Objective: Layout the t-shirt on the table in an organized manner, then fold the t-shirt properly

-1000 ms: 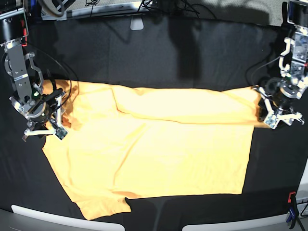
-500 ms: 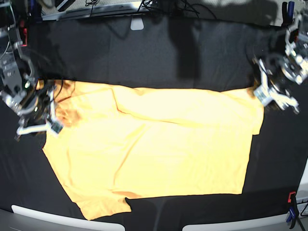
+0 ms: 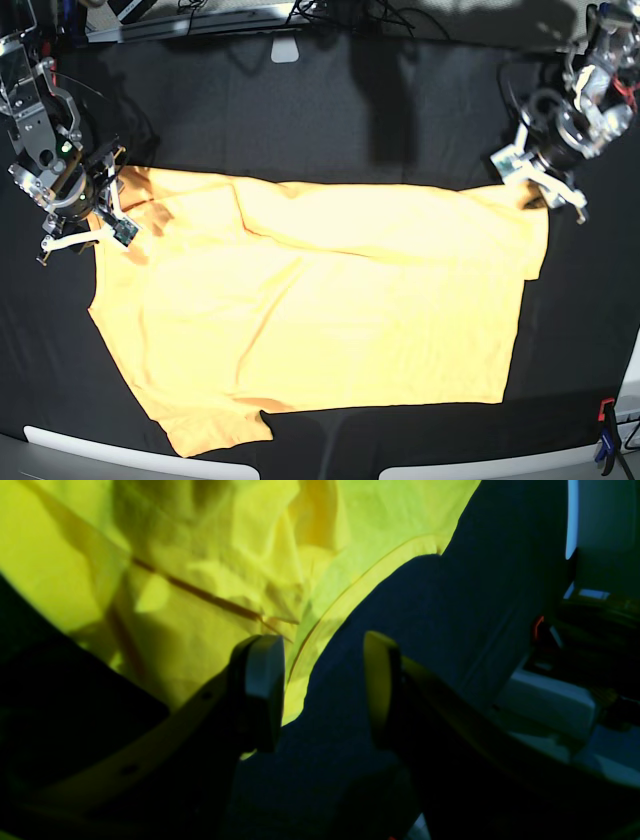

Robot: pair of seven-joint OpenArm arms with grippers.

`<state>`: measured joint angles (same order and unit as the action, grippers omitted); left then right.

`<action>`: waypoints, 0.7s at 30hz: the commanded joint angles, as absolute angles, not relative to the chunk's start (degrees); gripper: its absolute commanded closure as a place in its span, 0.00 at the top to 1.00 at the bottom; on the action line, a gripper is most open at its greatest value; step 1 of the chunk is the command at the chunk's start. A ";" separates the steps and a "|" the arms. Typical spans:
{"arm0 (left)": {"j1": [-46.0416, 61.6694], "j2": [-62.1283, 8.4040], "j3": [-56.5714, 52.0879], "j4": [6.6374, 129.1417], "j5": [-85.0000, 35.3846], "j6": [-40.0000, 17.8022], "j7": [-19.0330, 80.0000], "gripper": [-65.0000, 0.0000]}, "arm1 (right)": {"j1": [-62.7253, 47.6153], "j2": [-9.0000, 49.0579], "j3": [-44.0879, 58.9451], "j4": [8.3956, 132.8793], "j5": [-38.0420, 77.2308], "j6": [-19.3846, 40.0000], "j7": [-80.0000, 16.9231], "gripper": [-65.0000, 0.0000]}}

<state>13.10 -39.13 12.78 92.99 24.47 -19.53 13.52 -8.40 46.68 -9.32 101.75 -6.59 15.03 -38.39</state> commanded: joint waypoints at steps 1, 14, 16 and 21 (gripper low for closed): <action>12.25 -40.01 12.45 92.44 24.60 -18.83 12.64 0.43 | -7.49 47.92 -8.64 102.74 -7.29 14.11 -38.00 0.39; 10.46 -40.03 12.49 84.49 27.00 -19.09 5.93 0.00 | -7.49 47.92 -8.64 102.76 -7.29 13.87 -38.33 0.39; 10.46 -40.03 12.49 84.49 27.00 -19.07 5.93 0.00 | -7.49 47.92 -8.64 102.76 -7.29 13.87 -38.65 0.39; 10.48 -40.05 12.49 84.49 26.98 -19.07 6.35 0.00 | -10.11 48.80 -8.62 106.08 -7.31 14.15 -38.92 0.39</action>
<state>10.79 -38.89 12.82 84.09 26.83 -19.46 5.63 -10.68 47.64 -9.28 105.25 -6.98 14.81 -39.09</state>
